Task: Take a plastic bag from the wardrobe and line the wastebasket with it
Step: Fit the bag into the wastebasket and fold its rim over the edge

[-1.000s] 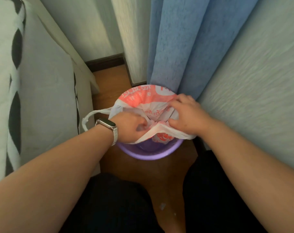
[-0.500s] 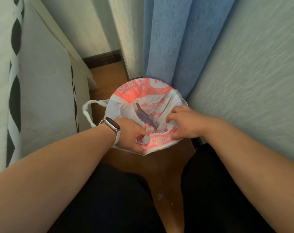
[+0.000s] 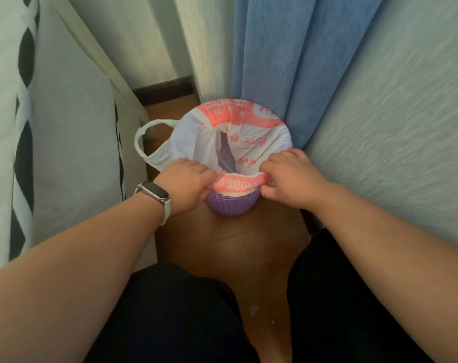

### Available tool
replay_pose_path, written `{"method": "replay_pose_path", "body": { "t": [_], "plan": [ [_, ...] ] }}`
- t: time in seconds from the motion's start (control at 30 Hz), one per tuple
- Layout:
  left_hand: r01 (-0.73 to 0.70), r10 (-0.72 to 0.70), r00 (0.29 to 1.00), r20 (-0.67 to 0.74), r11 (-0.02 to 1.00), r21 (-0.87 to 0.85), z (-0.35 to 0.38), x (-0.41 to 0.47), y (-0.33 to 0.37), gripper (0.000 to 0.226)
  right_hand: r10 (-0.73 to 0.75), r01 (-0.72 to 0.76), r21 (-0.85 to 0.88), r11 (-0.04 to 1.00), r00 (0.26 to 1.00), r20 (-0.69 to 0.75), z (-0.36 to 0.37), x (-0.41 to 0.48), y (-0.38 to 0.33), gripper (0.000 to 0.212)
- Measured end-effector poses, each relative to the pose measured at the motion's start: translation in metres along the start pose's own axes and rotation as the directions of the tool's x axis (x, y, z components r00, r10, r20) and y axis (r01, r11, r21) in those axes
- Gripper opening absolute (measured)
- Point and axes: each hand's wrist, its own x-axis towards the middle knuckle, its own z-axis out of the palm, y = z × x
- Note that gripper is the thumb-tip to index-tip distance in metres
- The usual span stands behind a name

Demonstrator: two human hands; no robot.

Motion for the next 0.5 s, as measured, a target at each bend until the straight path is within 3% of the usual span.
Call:
{"method": "replay_pose_path", "body": {
  "t": [0.17, 0.33, 0.5],
  "plan": [
    [0.150, -0.156, 0.987, -0.050, 0.983, -0.104, 0.008, -0.005, -0.006, 0.035, -0.023, 0.020, -0.030, 0.999, 0.995, -0.096, 0.004, 0.009, -0.001, 0.019],
    [0.085, -0.110, 0.986, -0.122, 0.977, -0.197, -0.007, 0.003, 0.008, 0.064, -0.069, 0.081, 0.040, 0.996, 0.967, -0.246, 0.002, 0.016, -0.005, 0.025],
    [0.108, -0.159, 0.972, -0.171, 0.956, -0.274, -0.007, 0.015, 0.019, 0.039, -0.083, 0.116, 0.085, 0.990, 0.946, -0.315, 0.002, 0.018, -0.008, 0.029]
  ]
}}
